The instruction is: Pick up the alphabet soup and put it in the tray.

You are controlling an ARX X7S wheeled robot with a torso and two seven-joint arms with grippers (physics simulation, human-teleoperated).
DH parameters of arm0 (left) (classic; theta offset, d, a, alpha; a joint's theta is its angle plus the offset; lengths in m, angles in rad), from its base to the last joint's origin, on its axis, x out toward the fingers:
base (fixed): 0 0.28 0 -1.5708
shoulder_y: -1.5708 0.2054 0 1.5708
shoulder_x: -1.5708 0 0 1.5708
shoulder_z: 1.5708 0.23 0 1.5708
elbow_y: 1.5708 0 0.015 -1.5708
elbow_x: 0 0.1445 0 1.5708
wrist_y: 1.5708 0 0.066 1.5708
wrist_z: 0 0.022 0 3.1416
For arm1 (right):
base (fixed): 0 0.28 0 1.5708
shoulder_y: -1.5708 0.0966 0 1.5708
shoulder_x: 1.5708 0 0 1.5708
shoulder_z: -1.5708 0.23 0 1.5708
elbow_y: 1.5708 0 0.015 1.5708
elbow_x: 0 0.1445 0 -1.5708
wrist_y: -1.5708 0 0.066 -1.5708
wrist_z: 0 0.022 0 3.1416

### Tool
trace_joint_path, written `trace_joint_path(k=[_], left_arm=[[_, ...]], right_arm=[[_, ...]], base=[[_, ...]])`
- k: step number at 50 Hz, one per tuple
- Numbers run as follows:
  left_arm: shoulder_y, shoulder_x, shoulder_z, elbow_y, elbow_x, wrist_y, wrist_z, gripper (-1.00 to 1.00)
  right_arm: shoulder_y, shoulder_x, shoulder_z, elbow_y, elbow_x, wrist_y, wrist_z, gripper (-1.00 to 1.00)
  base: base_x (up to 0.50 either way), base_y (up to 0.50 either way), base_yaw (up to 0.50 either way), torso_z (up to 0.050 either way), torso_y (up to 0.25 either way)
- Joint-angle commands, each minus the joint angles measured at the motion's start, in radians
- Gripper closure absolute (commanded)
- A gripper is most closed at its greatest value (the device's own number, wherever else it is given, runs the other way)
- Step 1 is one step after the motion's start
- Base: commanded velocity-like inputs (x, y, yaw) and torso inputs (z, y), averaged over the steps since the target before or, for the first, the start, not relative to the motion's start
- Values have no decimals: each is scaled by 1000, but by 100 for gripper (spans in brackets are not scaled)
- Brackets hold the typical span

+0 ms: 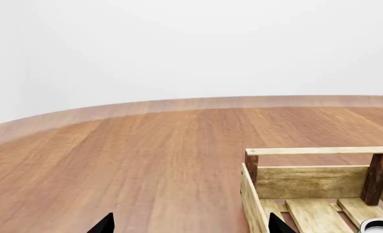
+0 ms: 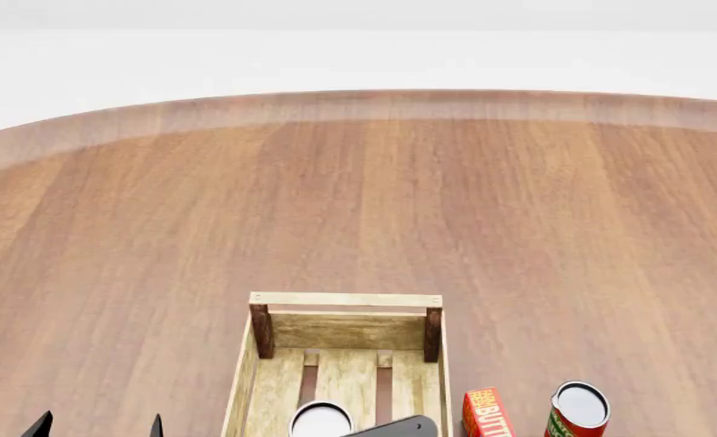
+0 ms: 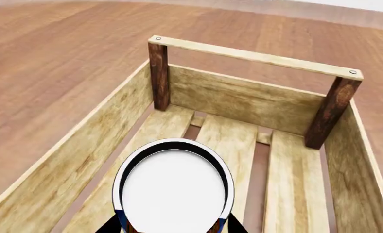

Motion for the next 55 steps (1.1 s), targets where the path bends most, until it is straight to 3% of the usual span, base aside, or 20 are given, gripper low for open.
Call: trace_joint_path(k=[1,55], left_arm=[[-1,-2,4,-1,-2,1,-3,-100],[-6,-12,18,-4,-14,7,-17,-100]], right_arm=[[14,-4,-4,7,-21,2,-7,100],[36,0,-14,46,22,9,-3,100]], base=[[0,0,0,0,0],[0,0,0,0,1]])
